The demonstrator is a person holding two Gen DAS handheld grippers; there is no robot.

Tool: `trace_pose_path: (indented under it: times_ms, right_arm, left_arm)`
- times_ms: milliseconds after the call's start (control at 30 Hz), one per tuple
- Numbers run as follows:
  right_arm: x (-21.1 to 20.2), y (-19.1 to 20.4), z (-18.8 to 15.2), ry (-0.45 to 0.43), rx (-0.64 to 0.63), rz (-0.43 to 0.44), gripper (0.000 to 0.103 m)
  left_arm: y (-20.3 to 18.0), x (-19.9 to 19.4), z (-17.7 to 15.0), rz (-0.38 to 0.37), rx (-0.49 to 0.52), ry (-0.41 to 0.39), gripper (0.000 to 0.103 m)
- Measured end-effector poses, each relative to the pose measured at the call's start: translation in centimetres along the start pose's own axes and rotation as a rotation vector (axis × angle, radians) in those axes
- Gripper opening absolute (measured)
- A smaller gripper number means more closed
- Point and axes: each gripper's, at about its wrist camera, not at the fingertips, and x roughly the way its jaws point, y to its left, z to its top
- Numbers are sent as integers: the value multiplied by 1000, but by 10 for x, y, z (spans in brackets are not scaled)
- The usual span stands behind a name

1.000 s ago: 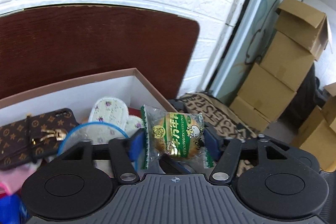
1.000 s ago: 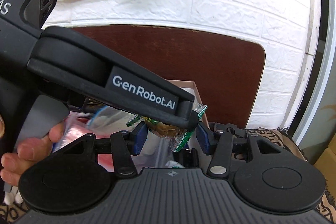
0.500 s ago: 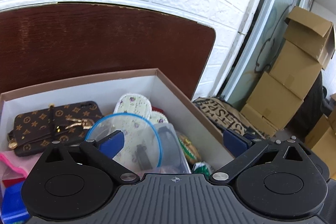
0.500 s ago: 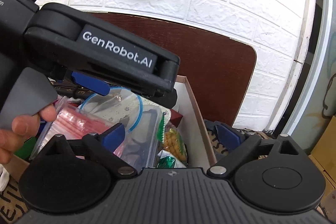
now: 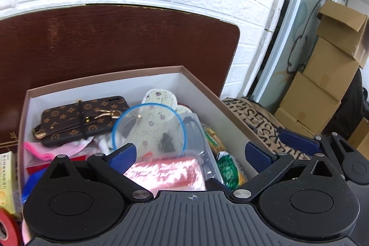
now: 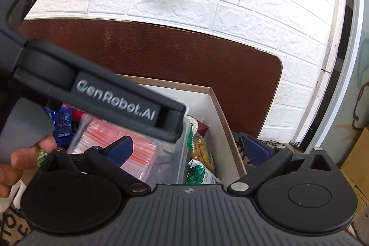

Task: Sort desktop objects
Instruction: 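Open the left gripper to drop the packet into the box, then withdraw the left gripper and move it to the cloth drawstring bag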

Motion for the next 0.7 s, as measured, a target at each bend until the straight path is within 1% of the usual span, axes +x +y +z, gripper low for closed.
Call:
trace_pose_path:
  times_ms: [167, 367, 567, 700]
  right_arm:
    - [-9, 5, -3, 12, 26, 5, 103]
    - [-29, 14, -11, 13, 63, 37, 103]
    - [-49, 28, -20, 20, 80, 44, 103]
    - [-64, 40, -25, 24, 97, 53, 103]
  left_arm:
    - [-4, -18, -12, 29, 27, 9, 103]
    - [-11, -43, -32, 68, 86, 16, 103]
    - [-11, -69, -52, 105, 66, 27, 103]
    - [-12, -86, -64, 116, 73, 28, 103]
